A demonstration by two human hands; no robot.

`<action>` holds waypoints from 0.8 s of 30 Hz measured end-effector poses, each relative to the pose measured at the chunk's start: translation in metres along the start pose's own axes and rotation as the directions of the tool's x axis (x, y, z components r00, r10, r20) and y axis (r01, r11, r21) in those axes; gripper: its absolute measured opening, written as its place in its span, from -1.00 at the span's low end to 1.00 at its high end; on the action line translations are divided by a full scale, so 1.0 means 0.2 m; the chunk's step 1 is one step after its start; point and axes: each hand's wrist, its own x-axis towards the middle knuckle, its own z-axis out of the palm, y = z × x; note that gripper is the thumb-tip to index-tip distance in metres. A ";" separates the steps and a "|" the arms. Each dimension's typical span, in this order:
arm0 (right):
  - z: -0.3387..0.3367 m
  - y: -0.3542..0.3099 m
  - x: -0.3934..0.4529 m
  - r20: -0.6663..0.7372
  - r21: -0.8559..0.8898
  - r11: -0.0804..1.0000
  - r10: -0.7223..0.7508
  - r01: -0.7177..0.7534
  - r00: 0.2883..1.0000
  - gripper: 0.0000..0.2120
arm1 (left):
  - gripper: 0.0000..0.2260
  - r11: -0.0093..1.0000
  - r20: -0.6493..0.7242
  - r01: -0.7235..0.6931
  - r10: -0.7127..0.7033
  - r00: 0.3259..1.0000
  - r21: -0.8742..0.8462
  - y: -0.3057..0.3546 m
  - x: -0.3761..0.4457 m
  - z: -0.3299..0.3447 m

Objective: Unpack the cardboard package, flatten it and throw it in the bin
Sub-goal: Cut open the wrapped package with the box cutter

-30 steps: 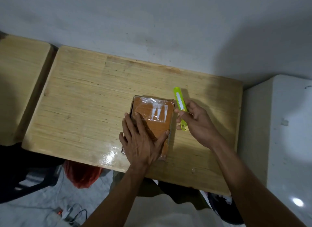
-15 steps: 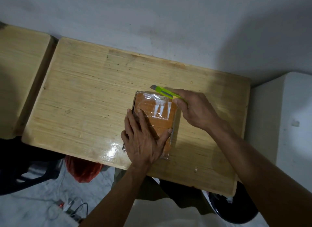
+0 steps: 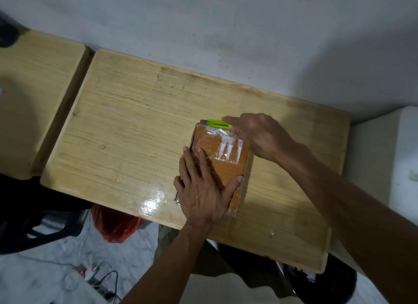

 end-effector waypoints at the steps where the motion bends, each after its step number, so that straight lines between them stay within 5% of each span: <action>1: 0.00 0.00 0.00 0.004 -0.004 1.000 -0.002 0.002 1.000 -0.67 | 0.03 1.000 -0.003 -0.002 0.002 1.000 0.000 0.00 0.00 0.00; 10: 0.01 -0.02 0.02 0.029 -0.111 0.992 -0.053 0.056 0.998 -0.68 | -0.01 1.000 -0.021 -0.007 0.007 1.000 -0.002 0.00 0.00 0.00; 16: -0.04 -0.13 0.07 0.159 -0.227 0.974 0.053 -0.016 0.986 -0.55 | -0.01 1.000 -0.029 -0.006 0.006 1.000 -0.001 0.00 0.00 0.01; 24: -0.07 -0.16 0.03 0.142 -0.251 0.967 0.075 -0.037 0.987 -0.54 | -0.03 1.000 -0.038 -0.005 0.005 0.999 -0.015 0.00 0.00 0.01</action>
